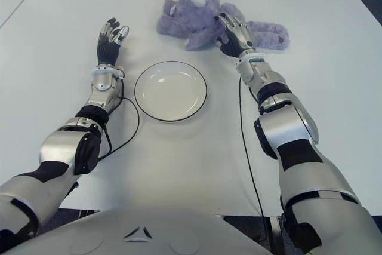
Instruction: Put the doll into the plate.
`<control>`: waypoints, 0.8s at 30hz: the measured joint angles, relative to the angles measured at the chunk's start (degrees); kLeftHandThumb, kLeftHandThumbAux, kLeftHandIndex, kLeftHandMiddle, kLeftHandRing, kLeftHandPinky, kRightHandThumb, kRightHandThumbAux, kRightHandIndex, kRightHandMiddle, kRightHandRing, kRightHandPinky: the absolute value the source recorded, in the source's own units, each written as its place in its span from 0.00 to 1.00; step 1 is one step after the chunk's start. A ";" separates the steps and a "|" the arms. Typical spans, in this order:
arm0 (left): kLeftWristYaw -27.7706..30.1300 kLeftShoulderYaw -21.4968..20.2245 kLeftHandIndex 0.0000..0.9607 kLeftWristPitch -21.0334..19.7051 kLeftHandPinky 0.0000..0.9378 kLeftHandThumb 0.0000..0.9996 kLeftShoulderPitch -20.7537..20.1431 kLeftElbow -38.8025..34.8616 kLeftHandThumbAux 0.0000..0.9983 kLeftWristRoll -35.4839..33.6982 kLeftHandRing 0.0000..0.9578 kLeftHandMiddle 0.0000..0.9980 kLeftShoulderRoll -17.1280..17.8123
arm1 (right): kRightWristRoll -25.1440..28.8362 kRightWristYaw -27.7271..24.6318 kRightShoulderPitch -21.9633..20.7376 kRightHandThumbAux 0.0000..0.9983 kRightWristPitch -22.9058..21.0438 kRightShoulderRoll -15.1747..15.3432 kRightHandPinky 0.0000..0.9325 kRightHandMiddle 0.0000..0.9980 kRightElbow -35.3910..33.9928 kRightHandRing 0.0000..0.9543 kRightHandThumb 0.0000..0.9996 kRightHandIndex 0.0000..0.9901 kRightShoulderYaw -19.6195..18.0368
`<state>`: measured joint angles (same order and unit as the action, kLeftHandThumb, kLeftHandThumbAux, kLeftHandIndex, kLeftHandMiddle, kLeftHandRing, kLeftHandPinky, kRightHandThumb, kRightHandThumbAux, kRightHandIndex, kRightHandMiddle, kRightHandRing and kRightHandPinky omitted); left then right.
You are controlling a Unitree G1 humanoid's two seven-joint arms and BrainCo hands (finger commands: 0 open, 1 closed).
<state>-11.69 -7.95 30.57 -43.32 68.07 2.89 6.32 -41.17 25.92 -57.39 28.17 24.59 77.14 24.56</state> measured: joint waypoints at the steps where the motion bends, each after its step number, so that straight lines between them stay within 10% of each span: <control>1: 0.00 0.00 0.13 0.00 0.09 0.00 0.00 0.00 0.46 0.00 0.13 0.14 -0.02 | 0.44 0.00 0.53 0.64 0.51 0.04 0.27 0.00 -0.14 0.05 0.72 0.00 -0.28; 24: 0.00 -0.07 0.10 0.05 0.09 0.00 0.00 0.00 0.48 -0.02 0.12 0.13 -0.66 | 10.91 -3.60 9.54 0.65 11.21 1.73 0.34 0.00 -3.15 0.10 1.00 0.00 -7.38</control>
<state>-11.69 -8.02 30.61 -43.31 68.07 2.87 5.66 -30.26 22.32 -47.85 39.38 26.32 73.99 17.18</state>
